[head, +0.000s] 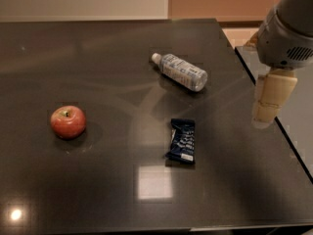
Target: Pick rxbar blueberry
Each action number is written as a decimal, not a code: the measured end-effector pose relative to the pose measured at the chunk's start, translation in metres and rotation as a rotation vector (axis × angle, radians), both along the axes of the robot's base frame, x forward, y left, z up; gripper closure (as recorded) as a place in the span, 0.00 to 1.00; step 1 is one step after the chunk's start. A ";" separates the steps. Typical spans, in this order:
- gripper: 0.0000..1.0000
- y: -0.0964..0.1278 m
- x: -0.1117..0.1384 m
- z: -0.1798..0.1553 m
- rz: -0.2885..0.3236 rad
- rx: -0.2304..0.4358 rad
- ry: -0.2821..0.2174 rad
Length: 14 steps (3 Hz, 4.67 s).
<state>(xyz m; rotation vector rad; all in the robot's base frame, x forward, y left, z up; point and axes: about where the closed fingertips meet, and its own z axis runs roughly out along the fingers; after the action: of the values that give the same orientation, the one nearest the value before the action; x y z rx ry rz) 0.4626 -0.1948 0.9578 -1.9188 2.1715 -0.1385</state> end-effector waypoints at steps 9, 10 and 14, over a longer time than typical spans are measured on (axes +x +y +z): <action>0.00 0.124 -0.014 -0.127 0.412 0.234 0.219; 0.00 0.118 -0.017 -0.141 0.411 0.221 0.243; 0.87 0.115 -0.016 -0.134 0.405 0.210 0.261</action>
Offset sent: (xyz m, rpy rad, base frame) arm 0.0340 0.0655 -0.0900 0.0328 0.1671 0.3472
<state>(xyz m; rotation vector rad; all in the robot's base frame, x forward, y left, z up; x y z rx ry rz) 0.4464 -0.0802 0.8236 -2.2988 1.7954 0.4153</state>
